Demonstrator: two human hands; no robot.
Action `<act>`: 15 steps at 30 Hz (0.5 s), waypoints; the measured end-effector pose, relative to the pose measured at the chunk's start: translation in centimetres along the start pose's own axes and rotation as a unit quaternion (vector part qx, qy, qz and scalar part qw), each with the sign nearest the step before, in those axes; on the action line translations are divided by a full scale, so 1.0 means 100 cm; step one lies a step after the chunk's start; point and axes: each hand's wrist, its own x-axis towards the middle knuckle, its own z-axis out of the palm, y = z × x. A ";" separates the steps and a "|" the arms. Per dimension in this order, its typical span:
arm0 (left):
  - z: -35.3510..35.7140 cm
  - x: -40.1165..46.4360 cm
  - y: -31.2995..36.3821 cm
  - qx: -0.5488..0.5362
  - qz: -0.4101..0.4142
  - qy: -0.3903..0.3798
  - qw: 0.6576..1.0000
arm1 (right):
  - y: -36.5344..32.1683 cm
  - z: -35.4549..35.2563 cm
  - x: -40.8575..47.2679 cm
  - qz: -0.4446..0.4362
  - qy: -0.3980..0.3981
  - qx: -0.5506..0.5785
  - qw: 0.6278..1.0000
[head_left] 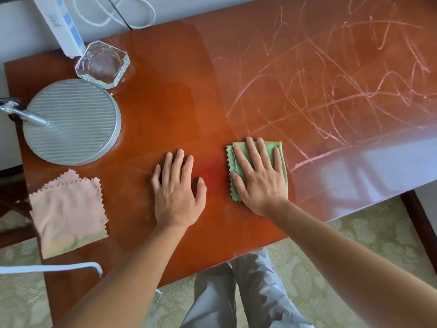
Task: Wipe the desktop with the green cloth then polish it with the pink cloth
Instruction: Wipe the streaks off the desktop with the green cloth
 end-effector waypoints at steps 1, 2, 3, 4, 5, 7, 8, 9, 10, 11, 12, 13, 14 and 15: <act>0.000 0.000 0.000 0.002 0.000 0.002 1.000 | -0.002 -0.002 0.013 -0.002 0.002 0.001 1.000; 0.001 -0.001 0.000 0.004 0.000 0.005 1.000 | -0.003 -0.004 0.028 -0.006 0.004 0.001 1.000; 0.001 -0.001 0.001 0.002 -0.001 0.008 1.000 | -0.004 -0.006 0.043 -0.010 0.007 -0.001 1.000; 0.001 -0.001 0.000 0.000 -0.002 0.011 1.000 | -0.006 -0.008 0.058 -0.014 0.011 -0.003 1.000; 0.001 -0.001 0.000 -0.003 -0.002 0.012 1.000 | -0.008 -0.010 0.073 -0.017 0.015 -0.004 1.000; 0.002 -0.001 0.000 -0.006 -0.002 0.014 1.000 | -0.012 -0.013 0.096 -0.017 0.017 -0.004 1.000; 0.002 0.000 0.000 -0.008 -0.003 0.014 1.000 | -0.012 -0.013 0.102 -0.018 0.016 -0.005 1.000; 0.001 0.000 0.000 -0.009 -0.004 0.012 1.000 | -0.013 -0.013 0.105 -0.021 0.015 -0.006 1.000; 0.001 0.000 0.001 -0.009 -0.005 0.010 1.000 | -0.012 -0.013 0.105 -0.025 0.014 -0.006 1.000; 0.000 0.000 0.001 -0.010 -0.006 0.006 1.000 | -0.011 -0.013 0.103 -0.030 0.013 -0.006 0.999; -0.001 0.000 0.001 -0.009 -0.007 0.002 1.000 | -0.009 -0.013 0.098 -0.034 0.011 -0.004 0.999; -0.001 0.000 0.001 -0.008 -0.007 -0.002 1.000 | -0.008 -0.013 0.091 -0.036 0.007 -0.002 0.999; -0.002 0.000 0.001 -0.007 -0.005 -0.005 1.000 | -0.007 -0.012 0.081 -0.039 0.002 0.002 0.999; -0.002 0.000 0.001 -0.008 -0.006 -0.006 1.000 | -0.006 -0.011 0.069 -0.044 -0.003 0.006 0.999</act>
